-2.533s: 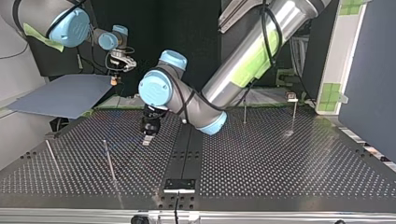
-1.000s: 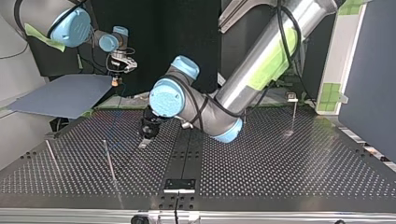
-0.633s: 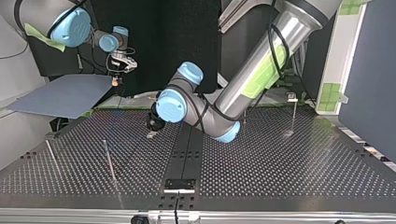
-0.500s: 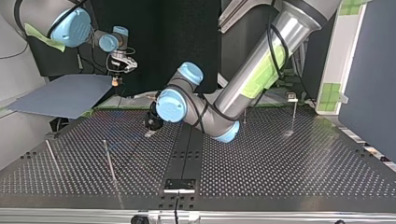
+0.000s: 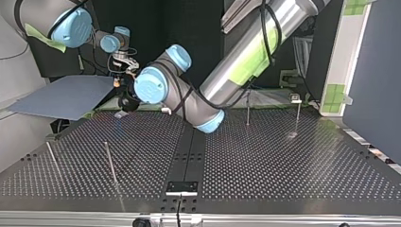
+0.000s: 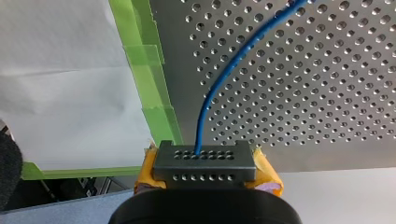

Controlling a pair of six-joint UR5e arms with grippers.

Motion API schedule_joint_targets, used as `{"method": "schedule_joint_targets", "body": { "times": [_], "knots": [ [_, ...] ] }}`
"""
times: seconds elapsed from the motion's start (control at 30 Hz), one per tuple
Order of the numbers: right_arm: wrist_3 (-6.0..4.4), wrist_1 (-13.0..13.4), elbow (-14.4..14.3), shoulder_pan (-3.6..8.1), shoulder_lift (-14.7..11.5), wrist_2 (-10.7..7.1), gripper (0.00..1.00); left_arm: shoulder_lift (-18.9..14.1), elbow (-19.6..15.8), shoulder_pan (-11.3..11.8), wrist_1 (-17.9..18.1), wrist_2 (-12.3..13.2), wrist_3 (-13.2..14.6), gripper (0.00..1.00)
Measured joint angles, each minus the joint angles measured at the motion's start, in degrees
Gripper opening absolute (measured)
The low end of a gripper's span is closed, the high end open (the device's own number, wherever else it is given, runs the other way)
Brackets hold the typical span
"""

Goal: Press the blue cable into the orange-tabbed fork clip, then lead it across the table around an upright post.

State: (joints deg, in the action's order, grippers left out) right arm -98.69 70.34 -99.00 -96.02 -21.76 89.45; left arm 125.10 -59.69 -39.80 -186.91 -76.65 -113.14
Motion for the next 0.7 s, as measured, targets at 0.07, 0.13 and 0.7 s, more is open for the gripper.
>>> {"method": "schedule_joint_targets", "body": {
  "times": [0.07,0.13,0.7],
  "knots": [
    [-0.05,-0.04,-0.01,0.00,0.00,-0.07,0.00,-0.68,0.00,-0.51,-0.92,0.22,0.95,0.98],
    [-0.09,-0.08,-0.01,-0.04,0.00,-0.16,0.00,-1.62,0.01,-0.46,-2.00,-0.30,2.03,0.98],
    [-0.12,-0.21,-0.01,-0.26,0.00,-0.17,0.00,-9.43,0.01,4.38,-2.73,-8.13,10.23,0.98]
  ]
}}
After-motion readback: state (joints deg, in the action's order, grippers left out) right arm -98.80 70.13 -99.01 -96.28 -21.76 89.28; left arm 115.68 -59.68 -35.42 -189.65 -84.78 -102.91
